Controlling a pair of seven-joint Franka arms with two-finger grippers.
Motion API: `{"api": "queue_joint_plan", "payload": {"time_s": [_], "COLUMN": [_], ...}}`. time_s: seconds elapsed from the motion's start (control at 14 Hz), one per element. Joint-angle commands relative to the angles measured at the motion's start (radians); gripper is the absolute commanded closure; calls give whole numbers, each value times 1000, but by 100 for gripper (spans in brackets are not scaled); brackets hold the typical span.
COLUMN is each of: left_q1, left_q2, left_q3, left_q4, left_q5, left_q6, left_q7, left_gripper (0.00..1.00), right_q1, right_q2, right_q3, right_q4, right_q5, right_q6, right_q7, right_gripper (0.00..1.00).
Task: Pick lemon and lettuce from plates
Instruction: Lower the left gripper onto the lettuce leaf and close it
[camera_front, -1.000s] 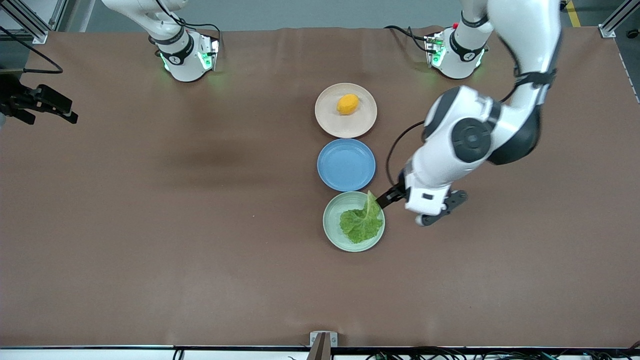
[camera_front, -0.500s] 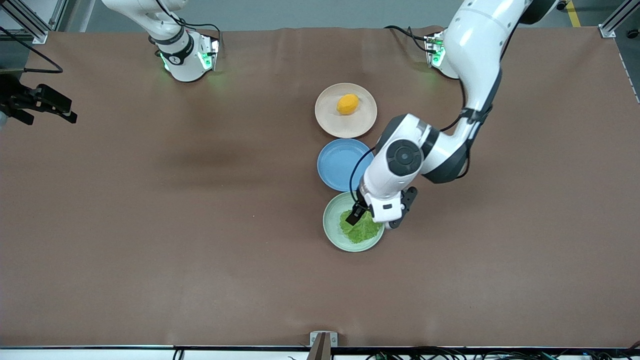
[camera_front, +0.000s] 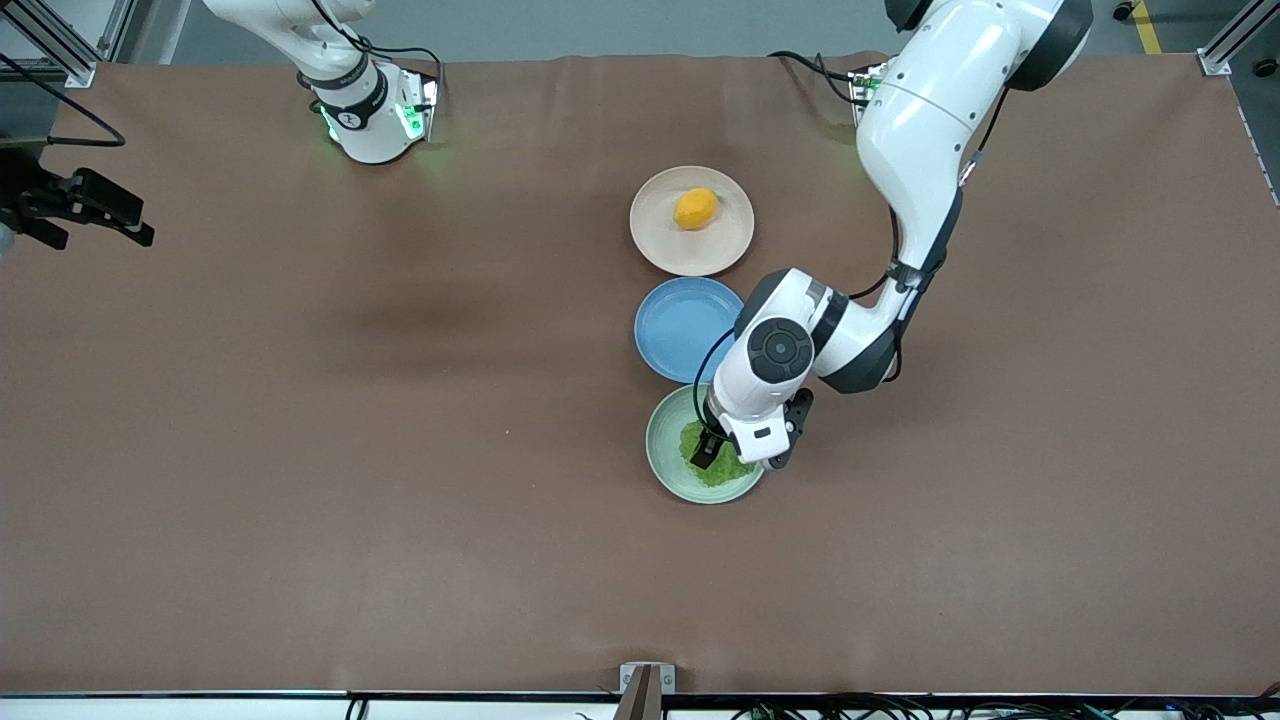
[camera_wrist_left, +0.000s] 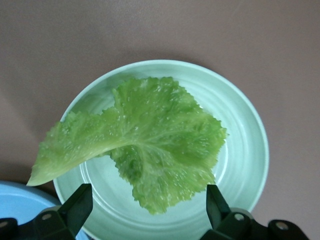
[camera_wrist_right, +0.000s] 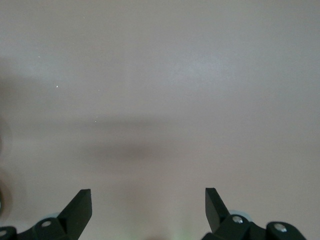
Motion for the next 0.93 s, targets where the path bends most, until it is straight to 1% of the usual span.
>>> {"api": "queue_joint_plan", "payload": {"time_s": [0.0, 0.29, 0.5, 0.64, 0.79, 0.86], "left_q1": [-36, -36, -36, -36, -36, -39], "left_q2": [27, 41, 54, 54, 54, 54], "left_q3": [22, 24, 25, 25, 24, 24], "left_q4": [27, 27, 28, 27, 27, 27], "left_q5": [35, 42, 45, 49, 49, 49], "left_q6": [4, 20, 41, 41, 41, 41], "left_q7": [-37, -38, -38, -38, -37, -37], "left_gripper": [3, 21, 28, 35, 37, 39], "right_q1": [-5, -6, -6, -6, -4, -9], "right_q2": [-14, -14, -14, -12, -6, 6], "right_q3": [-2, -5, -5, -5, -4, -4], "right_q4": [-14, -14, -13, -5, -1, 12], "right_q5": [11, 31, 31, 31, 16, 16], "right_q6": [3, 3, 5, 3, 9, 9], "right_q7": [-5, -6, -8, -9, -14, -14], "right_gripper": [0, 0, 0, 0, 0, 0]}}
